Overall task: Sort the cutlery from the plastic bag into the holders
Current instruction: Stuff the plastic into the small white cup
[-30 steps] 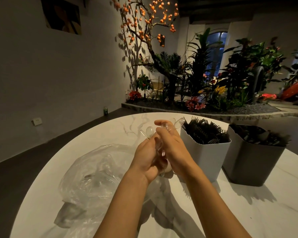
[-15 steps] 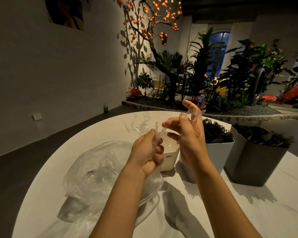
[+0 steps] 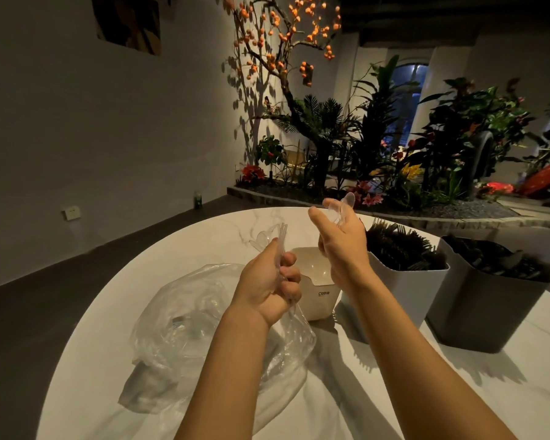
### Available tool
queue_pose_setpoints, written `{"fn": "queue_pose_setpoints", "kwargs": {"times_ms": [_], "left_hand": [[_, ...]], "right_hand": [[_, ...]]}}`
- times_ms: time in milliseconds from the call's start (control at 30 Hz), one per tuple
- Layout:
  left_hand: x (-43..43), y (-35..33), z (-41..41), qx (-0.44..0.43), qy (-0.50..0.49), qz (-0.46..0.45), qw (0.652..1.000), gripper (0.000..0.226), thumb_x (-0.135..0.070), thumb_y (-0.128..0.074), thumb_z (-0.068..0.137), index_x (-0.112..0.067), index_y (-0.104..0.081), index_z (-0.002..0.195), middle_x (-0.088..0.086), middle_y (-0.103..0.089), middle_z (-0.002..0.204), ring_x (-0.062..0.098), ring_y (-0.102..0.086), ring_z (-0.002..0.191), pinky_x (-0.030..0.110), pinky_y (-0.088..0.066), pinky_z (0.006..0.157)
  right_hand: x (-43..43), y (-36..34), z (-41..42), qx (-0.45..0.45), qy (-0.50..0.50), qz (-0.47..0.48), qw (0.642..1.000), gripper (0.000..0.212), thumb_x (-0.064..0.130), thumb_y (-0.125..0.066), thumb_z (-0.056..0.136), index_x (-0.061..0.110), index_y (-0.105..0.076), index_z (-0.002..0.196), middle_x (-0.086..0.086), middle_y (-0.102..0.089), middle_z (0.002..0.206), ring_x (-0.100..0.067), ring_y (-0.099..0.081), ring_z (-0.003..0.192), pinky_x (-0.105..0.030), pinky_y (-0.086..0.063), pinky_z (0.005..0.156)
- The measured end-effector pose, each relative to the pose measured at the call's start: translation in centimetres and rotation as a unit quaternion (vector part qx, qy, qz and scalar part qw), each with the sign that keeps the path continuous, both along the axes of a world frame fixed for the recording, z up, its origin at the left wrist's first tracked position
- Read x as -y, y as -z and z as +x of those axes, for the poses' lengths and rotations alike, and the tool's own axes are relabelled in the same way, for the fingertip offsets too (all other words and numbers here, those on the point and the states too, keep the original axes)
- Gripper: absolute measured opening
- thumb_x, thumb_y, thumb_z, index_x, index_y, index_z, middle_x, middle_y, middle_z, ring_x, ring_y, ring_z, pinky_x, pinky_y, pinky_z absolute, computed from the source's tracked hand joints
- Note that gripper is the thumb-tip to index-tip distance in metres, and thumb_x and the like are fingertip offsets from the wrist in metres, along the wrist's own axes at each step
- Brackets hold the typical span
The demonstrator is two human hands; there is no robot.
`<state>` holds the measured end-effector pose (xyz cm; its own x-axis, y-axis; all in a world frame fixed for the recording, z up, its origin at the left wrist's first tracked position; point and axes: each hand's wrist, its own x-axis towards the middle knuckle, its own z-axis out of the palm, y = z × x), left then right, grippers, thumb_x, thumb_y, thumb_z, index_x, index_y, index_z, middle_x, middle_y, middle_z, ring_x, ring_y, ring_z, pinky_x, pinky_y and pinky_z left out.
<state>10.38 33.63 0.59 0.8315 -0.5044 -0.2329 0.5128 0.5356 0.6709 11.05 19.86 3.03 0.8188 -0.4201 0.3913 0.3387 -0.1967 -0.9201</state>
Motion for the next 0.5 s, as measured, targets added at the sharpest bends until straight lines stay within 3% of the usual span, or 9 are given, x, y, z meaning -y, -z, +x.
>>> {"fn": "queue_pose_setpoints", "kwargs": {"times_ms": [67, 133, 300, 367, 500], "left_hand": [[0.1, 0.1, 0.1, -0.002, 0.001, -0.001, 1.0, 0.038, -0.049, -0.052, 0.102, -0.017, -0.055, 0.083, -0.006, -0.041, 0.061, 0.002, -0.035, 0.05, 0.012, -0.024, 0.038], [0.2, 0.3, 0.3, -0.003, -0.005, 0.005, 1.0, 0.034, -0.047, -0.054, 0.102, -0.016, -0.055, 0.088, -0.007, -0.045, 0.062, 0.002, -0.036, 0.051, 0.013, -0.025, 0.038], [0.3, 0.5, 0.4, 0.013, -0.029, 0.019, 0.999, 0.025, -0.041, -0.056, 0.103, -0.016, -0.056, 0.107, -0.006, -0.053, 0.068, 0.003, -0.038, 0.052, 0.013, -0.025, 0.041], [0.3, 0.3, 0.2, 0.022, -0.034, 0.028, 0.999, 0.024, -0.04, -0.055, 0.104, -0.016, -0.056, 0.109, -0.006, -0.054, 0.068, 0.003, -0.038, 0.053, 0.014, -0.024, 0.043], [0.3, 0.3, 0.1, 0.035, -0.048, 0.046, 0.997, 0.024, -0.037, -0.055, 0.104, -0.015, -0.057, 0.113, -0.004, -0.055, 0.069, 0.004, -0.04, 0.051, 0.014, -0.025, 0.043]], "right_hand": [[0.1, 0.0, 0.5, -0.015, 0.0, 0.034, 0.999, 0.009, 0.021, -0.07, 0.091, 0.013, -0.065, 0.091, 0.008, -0.046, 0.065, -0.003, -0.039, 0.049, -0.023, -0.034, 0.05], [0.1, 0.2, 1.0, -0.024, 0.011, 0.025, 0.999, 0.019, 0.014, -0.069, 0.09, 0.012, -0.06, 0.073, 0.003, -0.047, 0.057, -0.007, -0.042, 0.048, -0.029, -0.037, 0.052], [-0.1, 0.8, 1.5, -0.043, 0.037, -0.019, 0.998, 0.016, 0.017, -0.07, 0.091, 0.003, -0.065, 0.091, -0.008, -0.062, 0.075, -0.016, -0.057, 0.061, -0.025, -0.047, 0.056], [-0.2, 1.1, 1.6, -0.047, 0.035, -0.029, 0.998, 0.012, 0.015, -0.071, 0.09, 0.007, -0.065, 0.097, -0.009, -0.067, 0.083, -0.017, -0.061, 0.062, -0.031, -0.051, 0.061], [-0.2, 1.9, 2.1, -0.046, 0.035, -0.065, 0.996, 0.003, 0.012, -0.068, 0.091, 0.012, -0.067, 0.093, -0.007, -0.069, 0.081, -0.019, -0.065, 0.064, -0.045, -0.056, 0.069]]}}
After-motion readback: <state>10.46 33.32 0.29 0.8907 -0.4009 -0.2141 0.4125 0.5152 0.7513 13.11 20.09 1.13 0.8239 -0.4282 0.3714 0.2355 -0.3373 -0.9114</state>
